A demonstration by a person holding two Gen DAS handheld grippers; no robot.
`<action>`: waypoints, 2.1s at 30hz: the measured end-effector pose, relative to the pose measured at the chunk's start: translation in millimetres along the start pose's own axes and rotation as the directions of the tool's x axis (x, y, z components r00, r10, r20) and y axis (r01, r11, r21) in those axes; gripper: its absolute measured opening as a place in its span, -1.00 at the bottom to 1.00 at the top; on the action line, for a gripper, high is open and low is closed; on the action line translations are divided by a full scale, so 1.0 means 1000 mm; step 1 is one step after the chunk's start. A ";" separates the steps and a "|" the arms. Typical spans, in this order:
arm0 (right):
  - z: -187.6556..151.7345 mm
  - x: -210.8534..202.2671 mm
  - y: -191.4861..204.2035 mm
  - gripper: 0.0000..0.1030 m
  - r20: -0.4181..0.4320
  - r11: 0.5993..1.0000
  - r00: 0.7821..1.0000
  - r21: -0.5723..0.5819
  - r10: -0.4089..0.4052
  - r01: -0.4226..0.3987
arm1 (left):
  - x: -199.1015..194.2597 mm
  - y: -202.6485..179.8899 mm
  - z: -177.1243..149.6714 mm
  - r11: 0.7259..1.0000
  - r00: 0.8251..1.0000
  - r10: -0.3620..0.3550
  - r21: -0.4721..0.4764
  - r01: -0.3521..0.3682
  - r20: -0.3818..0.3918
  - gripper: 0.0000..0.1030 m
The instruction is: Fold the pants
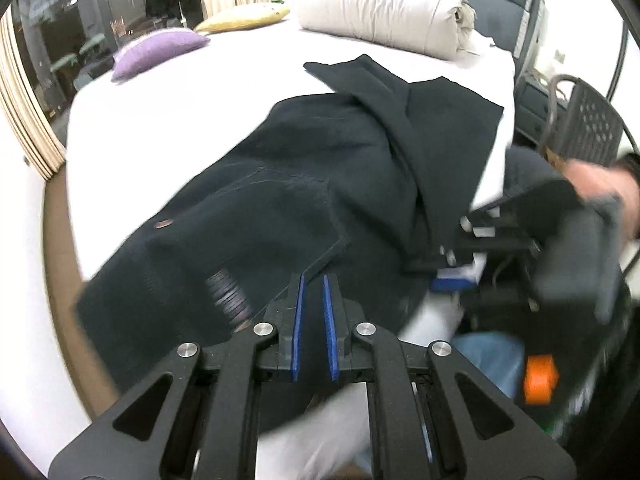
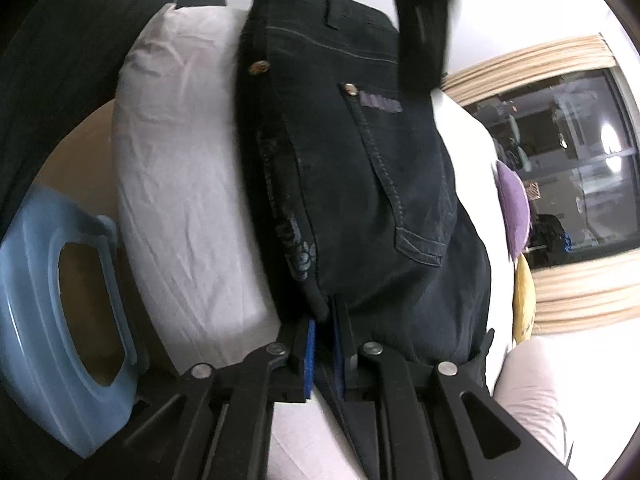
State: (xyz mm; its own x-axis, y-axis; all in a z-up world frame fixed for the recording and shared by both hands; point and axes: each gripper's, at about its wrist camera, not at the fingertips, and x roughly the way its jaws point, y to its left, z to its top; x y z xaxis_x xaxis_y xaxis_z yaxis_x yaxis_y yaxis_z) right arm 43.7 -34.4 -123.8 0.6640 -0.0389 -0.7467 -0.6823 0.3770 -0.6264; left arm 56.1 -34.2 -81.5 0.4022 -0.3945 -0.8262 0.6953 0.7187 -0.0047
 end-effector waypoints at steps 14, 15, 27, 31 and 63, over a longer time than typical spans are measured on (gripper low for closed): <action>-0.103 -0.018 -0.158 0.40 0.103 0.631 0.984 0.756 0.143 -0.170 | 0.073 0.024 -0.003 0.966 0.995 -0.046 -0.256 0.021 -0.091 -0.83; -0.114 -0.013 -0.185 0.40 0.108 0.551 0.985 0.818 0.132 -0.163 | 0.073 0.025 -0.001 0.966 0.995 -0.046 -0.258 0.021 -0.092 -0.83; -0.156 0.160 -0.350 0.40 -0.146 0.171 0.967 0.979 0.210 0.110 | 0.075 0.022 -0.006 0.961 0.996 -0.024 -0.275 -0.002 -0.090 -0.83; -0.160 0.209 -0.351 0.40 -0.270 0.168 0.920 0.959 0.285 0.229 | 0.075 0.026 -0.008 0.954 0.995 -0.048 -0.300 0.020 -0.085 -0.83; -0.449 0.016 -0.217 0.26 0.297 -0.657 0.948 0.693 -0.117 -0.298 | 0.078 0.015 0.014 0.962 0.990 0.015 -0.267 -0.052 -0.138 -0.83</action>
State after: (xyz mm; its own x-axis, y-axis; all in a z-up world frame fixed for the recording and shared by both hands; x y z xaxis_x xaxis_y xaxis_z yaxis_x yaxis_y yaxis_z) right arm 65.5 -532.2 -100.2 0.7999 0.1940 -0.5679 0.4618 0.4053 0.7890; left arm 105.9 -62.3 -138.3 0.3261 -0.3009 -0.8962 0.4897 0.8646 -0.1121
